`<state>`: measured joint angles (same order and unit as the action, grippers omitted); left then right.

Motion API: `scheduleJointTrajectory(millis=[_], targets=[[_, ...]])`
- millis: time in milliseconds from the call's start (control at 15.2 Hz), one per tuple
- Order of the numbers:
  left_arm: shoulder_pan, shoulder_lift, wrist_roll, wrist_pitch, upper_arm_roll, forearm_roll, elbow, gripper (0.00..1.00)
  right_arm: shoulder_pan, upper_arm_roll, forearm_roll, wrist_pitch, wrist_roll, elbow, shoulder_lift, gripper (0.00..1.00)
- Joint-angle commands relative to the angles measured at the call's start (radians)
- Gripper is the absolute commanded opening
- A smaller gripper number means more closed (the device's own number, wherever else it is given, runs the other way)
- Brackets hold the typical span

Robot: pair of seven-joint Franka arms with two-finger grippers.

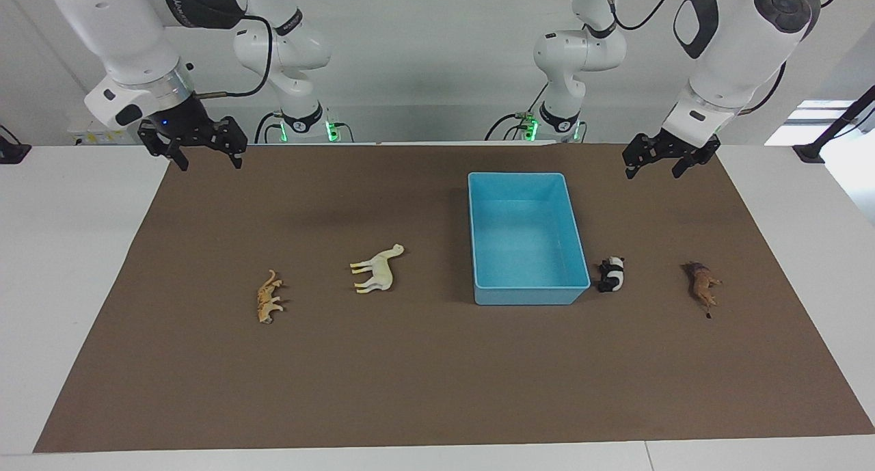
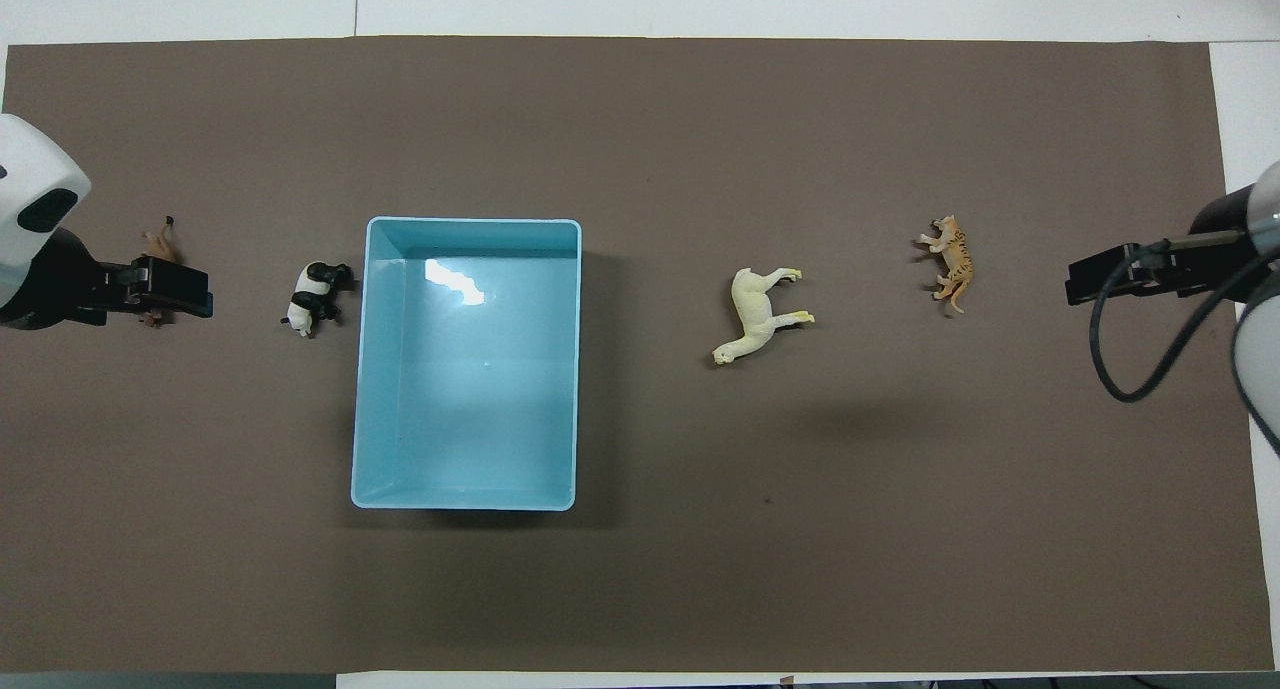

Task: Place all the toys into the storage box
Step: 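Reach the right gripper to the tan toy while the left gripper reaches the panda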

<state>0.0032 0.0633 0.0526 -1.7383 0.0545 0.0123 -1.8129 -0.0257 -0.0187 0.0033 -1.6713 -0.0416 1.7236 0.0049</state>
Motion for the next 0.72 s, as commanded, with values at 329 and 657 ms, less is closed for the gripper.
scheduleJointTrajectory(millis=[329, 657], targets=[[0.023, -0.106, -0.104, -0.391, 0.005, -0.015, -0.186, 1.00, -0.002, 0.002, 0.032, -0.382, -0.023, 0.122, 0.184, 1.00], [0.027, -0.210, -0.214, -0.533, 0.007, -0.121, -0.203, 1.00, -0.002, 0.002, 0.030, -0.536, -0.053, 0.169, 0.254, 1.00]])
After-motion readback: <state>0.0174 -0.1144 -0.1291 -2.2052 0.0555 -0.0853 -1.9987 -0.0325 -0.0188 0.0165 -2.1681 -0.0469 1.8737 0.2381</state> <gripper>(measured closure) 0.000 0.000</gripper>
